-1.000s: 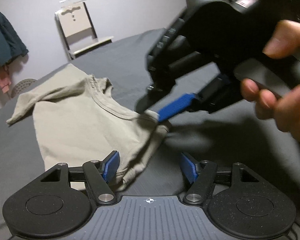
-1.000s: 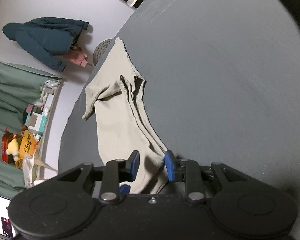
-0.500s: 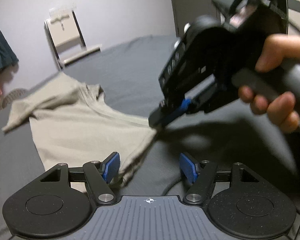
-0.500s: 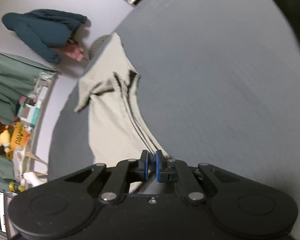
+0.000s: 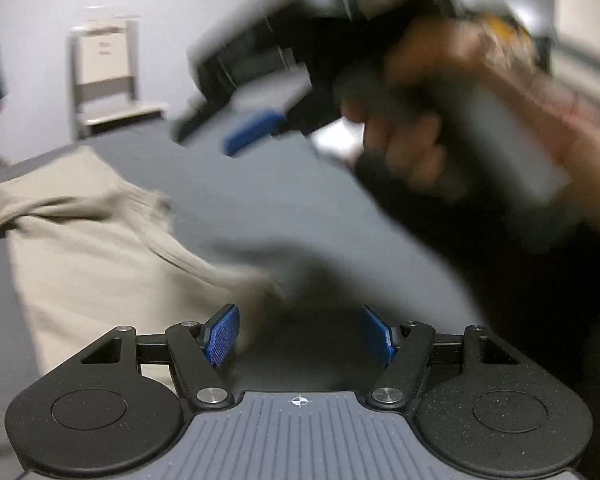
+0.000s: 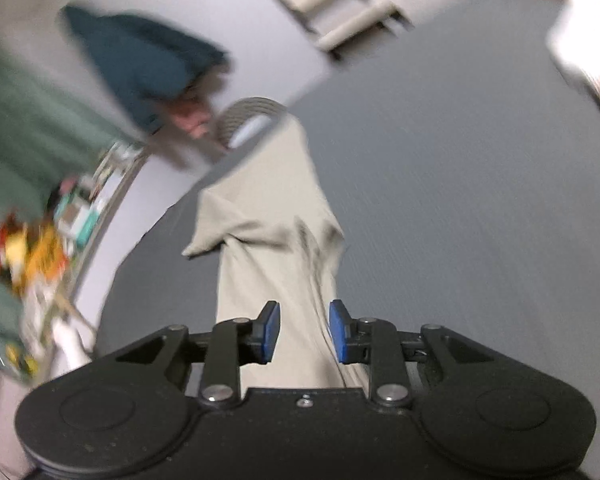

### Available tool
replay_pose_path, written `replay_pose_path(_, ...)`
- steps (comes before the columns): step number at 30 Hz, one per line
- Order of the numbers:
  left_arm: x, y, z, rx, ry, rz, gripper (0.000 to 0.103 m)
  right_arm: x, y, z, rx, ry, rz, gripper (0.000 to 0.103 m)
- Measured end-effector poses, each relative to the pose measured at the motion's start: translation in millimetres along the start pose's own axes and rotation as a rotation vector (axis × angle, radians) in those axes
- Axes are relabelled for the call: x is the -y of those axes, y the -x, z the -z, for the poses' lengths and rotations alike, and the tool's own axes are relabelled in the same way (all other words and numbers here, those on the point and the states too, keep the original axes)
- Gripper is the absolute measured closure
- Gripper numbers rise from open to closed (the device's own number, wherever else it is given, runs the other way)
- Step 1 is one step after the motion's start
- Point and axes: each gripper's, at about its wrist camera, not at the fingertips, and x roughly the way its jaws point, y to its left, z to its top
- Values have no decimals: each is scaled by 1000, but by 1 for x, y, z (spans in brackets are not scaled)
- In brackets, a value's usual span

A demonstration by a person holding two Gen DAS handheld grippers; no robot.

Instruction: Fold clothes

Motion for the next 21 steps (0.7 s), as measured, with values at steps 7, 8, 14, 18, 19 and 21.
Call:
replay_pose_path(7,-177,36,-16,232,616,-268,10,-18,-61,-34,-36,300,-11,56)
replay_pose_path(8,-206,35,-16,257,699,-295,10,-19,-71,-38,-43,333,-15,56)
replay_pose_path(14,-337,-26,-12,286,967,-386,14,-24,-126,-61,-88,534,-45,57)
replay_pose_path(18,-379,-75,-5,209,1093,-431,47,0,-126,-62,-117,409,-128,57)
replay_pose_path(19,-382,-83,-3,216,1098,-422,48,4,-126,-62,-116,389,-140,57)
replay_pose_path(21,-381,-95,-3,233,1085,-419,48,12,-128,-64,-131,341,-177,57)
